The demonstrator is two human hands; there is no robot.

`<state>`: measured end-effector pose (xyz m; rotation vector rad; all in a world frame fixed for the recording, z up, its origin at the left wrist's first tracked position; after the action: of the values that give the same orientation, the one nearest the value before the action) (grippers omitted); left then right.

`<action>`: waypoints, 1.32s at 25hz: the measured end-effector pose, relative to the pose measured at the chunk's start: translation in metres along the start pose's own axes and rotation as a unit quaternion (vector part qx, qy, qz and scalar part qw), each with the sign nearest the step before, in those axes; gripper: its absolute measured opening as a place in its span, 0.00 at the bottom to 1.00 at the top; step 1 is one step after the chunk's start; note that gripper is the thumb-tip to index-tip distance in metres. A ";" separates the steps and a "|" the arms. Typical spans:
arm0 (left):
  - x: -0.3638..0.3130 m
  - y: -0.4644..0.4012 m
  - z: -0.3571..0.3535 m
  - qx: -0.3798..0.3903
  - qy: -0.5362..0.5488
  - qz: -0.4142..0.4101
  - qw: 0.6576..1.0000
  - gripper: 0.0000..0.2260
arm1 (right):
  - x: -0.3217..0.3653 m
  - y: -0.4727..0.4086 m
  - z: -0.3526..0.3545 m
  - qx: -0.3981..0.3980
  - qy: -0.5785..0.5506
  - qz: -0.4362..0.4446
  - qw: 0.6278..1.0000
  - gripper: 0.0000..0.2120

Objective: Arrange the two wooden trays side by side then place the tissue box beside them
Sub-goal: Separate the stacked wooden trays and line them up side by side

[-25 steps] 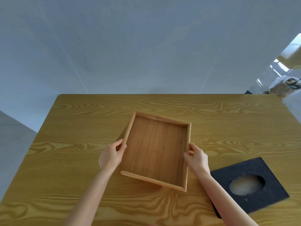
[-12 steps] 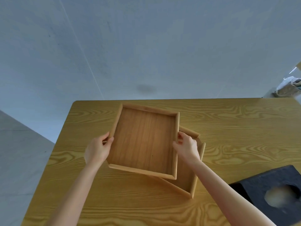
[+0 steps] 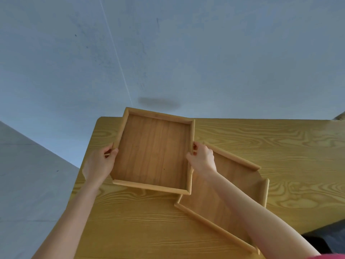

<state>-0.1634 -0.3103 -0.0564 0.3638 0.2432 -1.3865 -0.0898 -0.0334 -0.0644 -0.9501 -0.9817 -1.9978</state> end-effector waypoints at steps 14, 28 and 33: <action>0.015 -0.035 -0.048 0.049 0.003 0.040 0.998 0.18 | -0.008 -0.053 -0.031 0.028 0.073 0.023 0.997 0.16; 0.010 -0.047 -0.071 0.057 0.002 0.038 0.998 0.18 | -0.015 -0.072 -0.039 0.050 0.177 0.085 0.979 0.24; -0.009 -0.031 -0.081 0.095 -0.097 -0.037 0.990 0.29 | -0.013 -0.047 -0.047 0.077 0.313 0.249 0.913 0.31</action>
<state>-0.1922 -0.2755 -0.1308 0.3770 -0.0370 -1.5128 -0.1365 -0.0474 -0.1116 -0.3630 -0.4618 -1.5901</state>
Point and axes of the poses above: each hand's wrist, its own y-axis away from the middle knuckle, its own z-axis out of the back of the hand, x = y × z, the point moved 5 cm from there along -y, towards the middle knuckle, and after that the axes turned 13 degrees about -y, right-handed, at the moved point
